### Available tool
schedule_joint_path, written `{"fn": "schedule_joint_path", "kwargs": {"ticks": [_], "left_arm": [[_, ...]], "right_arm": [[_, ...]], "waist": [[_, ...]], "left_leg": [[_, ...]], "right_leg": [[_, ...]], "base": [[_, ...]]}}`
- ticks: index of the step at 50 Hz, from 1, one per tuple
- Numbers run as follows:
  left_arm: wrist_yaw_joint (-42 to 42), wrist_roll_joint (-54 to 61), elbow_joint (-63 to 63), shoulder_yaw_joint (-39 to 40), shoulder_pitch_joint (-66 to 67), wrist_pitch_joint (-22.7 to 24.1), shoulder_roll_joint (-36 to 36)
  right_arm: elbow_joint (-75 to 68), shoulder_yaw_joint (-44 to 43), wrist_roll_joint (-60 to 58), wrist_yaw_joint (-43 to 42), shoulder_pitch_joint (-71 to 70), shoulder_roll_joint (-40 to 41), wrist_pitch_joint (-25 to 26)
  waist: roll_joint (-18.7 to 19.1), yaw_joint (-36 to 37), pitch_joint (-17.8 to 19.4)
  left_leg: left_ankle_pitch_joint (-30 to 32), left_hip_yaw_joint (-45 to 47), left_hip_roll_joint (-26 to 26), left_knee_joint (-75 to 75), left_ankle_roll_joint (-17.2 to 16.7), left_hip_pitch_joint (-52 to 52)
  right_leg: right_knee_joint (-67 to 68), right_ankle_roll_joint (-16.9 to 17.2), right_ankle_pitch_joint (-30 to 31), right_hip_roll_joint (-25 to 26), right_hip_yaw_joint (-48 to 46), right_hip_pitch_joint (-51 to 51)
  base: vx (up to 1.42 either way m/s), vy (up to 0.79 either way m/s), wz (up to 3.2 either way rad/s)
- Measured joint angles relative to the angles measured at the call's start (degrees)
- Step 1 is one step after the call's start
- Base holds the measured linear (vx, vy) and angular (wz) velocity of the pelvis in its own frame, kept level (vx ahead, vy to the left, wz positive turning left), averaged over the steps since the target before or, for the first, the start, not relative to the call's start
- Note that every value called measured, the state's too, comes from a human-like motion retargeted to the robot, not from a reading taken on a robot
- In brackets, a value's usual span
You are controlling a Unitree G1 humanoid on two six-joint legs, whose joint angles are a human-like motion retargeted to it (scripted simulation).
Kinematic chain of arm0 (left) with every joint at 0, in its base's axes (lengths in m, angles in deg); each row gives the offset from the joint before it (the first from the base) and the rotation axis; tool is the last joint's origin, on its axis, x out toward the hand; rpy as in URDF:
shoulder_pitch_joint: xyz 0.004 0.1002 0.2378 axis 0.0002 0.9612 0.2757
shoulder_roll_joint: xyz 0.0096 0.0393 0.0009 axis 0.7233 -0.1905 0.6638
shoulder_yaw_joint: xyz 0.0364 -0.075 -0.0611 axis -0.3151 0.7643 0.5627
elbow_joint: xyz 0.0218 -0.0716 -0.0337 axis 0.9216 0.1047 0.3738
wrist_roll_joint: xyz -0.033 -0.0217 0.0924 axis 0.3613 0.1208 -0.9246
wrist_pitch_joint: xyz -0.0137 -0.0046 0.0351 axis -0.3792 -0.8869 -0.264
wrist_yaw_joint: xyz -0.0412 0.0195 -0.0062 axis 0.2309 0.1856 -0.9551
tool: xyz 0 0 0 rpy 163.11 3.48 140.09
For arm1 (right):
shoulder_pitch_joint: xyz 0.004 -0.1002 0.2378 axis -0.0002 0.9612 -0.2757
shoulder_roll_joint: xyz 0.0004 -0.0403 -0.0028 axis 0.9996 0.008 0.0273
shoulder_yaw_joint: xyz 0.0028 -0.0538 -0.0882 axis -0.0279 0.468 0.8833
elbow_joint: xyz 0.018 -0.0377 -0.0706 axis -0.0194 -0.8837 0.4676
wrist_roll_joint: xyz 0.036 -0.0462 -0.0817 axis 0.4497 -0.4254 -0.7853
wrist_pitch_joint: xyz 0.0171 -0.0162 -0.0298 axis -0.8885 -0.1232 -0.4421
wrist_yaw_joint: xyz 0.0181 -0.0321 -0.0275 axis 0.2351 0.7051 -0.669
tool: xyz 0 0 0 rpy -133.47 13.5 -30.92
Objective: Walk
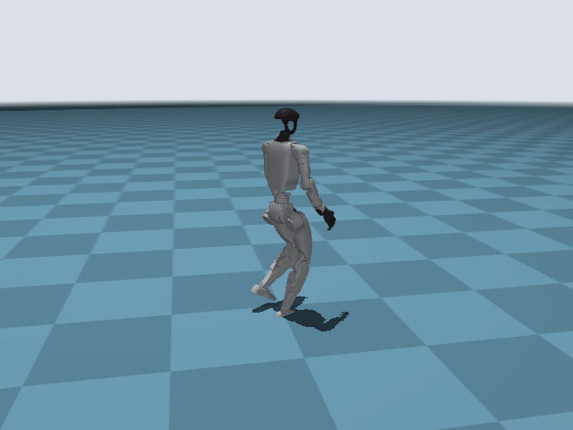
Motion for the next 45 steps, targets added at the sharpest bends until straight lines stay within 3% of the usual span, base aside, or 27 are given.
{"fn": "schedule_joint_path", "kwargs": {"ticks": [4, 8, 14, 16, 20, 23, 27, 31, 38, 42, 45], "left_arm": [[-1.8, -1.2, 2.4, 0.6, 5.3, 0.1, 0.4], [-3.0, -1.5, 3.6, 2.2, 10.1, 0.0, 1.0], [-2.9, -1.7, 5.8, 3.9, 14.4, -0.3, 0.9], [-2.6, -2.1, 6.6, 3.9, 14.7, -0.7, 0.8], [-1.5, -2.5, 6.8, 3.6, 12.1, -1.3, 0.9], [-0.3, -1.9, 5.6, 3.1, 7.7, -1.6, 1.3], [1.7, 0.7, 3.2, 3.3, 0.2, -1.6, 1.8], [3.6, 3.6, -0.6, 4.7, -7.0, -0.5, 2.3], [4.6, 6.0, -10.4, 6.0, -15.2, 3.4, 4.4], [5.3, 6.3, -13.3, 6.0, -14.7, 5.0, 4.4], [5.7, 7.1, -13.4, 5.9, -11.6, 5.6, 3.8]], "right_arm": [[5.6, -1.9, 1.6, -2.0, -5.5, -1.7, -1.9], [10.2, -3.7, 2.3, -2.9, -9.4, -2.7, -3.1], [13.2, -5.5, 2.3, -3.0, -9.0, -1.7, -3.5], [13.0, -5.3, 2.0, -2.7, -7.2, -0.6, -3.4], [10.9, -4.4, 1.7, -0.4, -3.0, 1.8, -2.8], [7.6, -3.3, 1.5, 1.8, -0.2, 2.7, -1.8], [1.4, -2.4, 1.3, 4.3, 4.3, 3.2, -0.5], [-4.0, -2.7, 0.4, 5.7, 9.3, 3.0, 0.8], [-9.5, -4.9, -0.2, 7.0, 17.3, 3.0, 2.7], [-11.2, -4.9, -0.3, 7.0, 19.8, 3.5, 2.7], [-12.4, -4.1, 0.3, 5.8, 19.5, 3.7, 2.3]], "waist": [[-1.2, 1.6, 0.6], [-3.4, 2.0, -0.4], [-6.7, 1.5, -1.4], [-9.0, 0.7, -1.5], [-13.2, -1.7, -1.8], [-13.0, -3.4, -1.8], [-11.2, -5.5, -1.4], [-8.9, -7.2, -0.7], [-3.9, -7.2, -0.6], [-2.8, -6.0, -1.3], [-0.7, -4.9, -1.5]], "left_leg": [[-0.4, 1.0, -3.5, -18.8, -0.5, -4.4], [3.1, 0.3, -9.6, -45.1, -2.1, -4.2], [5.0, 1.0, -16.0, -45.5, 0.0, -3.3], [4.9, 1.9, -19.0, -42.2, 1.8, -2.1], [3.0, 2.8, -24.3, -42.6, 5.0, 2.5], [0.5, 1.5, -24.6, -45.1, 6.0, 7.2], [-1.9, -1.3, -23.5, -51.0, 5.6, 15.9], [-4.0, -3.8, -21.5, -56.1, 4.7, 24.2], [-8.5, -5.9, -14.6, -55.6, 2.5, 32.3], [-11.5, -7.1, -12.8, -43.7, 0.4, 32.8], [-8.1, -7.4, -9.6, -29.2, -3.4, 31.4]], "right_leg": [[-5.1, 1.3, -1.4, -1.5, 2.1, 8.3], [-7.7, 2.3, -3.3, -5.1, 3.4, 13.5], [7.8, 5.5, -6.7, -9.8, 5.1, 15.4], [16.4, 8.6, -2.7, -12.5, 5.8, 14.9], [36.5, 15.0, 14.7, -17.5, 7.0, 7.7], [46.8, 12.2, 16.0, -20.0, 5.7, -0.7], [50.1, 5.8, 6.6, -21.9, 3.3, -11.1], [39.2, 3.8, 1.7, -20.2, 0.8, -18.0], [1.7, 7.4, 4.8, -9.5, 0.4, -19.0], [2.6, 6.5, 6.0, -5.9, 0.8, -18.5], [9.0, 3.9, 6.7, -2.6, -1.1, -17.3]], "base": [[0.00, 0.00, -0.05], [0.00, 0.00, 0.00], [0.01, 0.01, 0.09], [0.02, 0.03, 0.36], [0.00, 0.03, 0.32], [0.00, 0.00, 0.00], [0.00, 0.00, 0.00], [0.00, -0.01, 0.30], [0.00, -0.02, 0.22], [0.00, 0.00, 0.00], [0.00, 0.00, 0.00]]}}
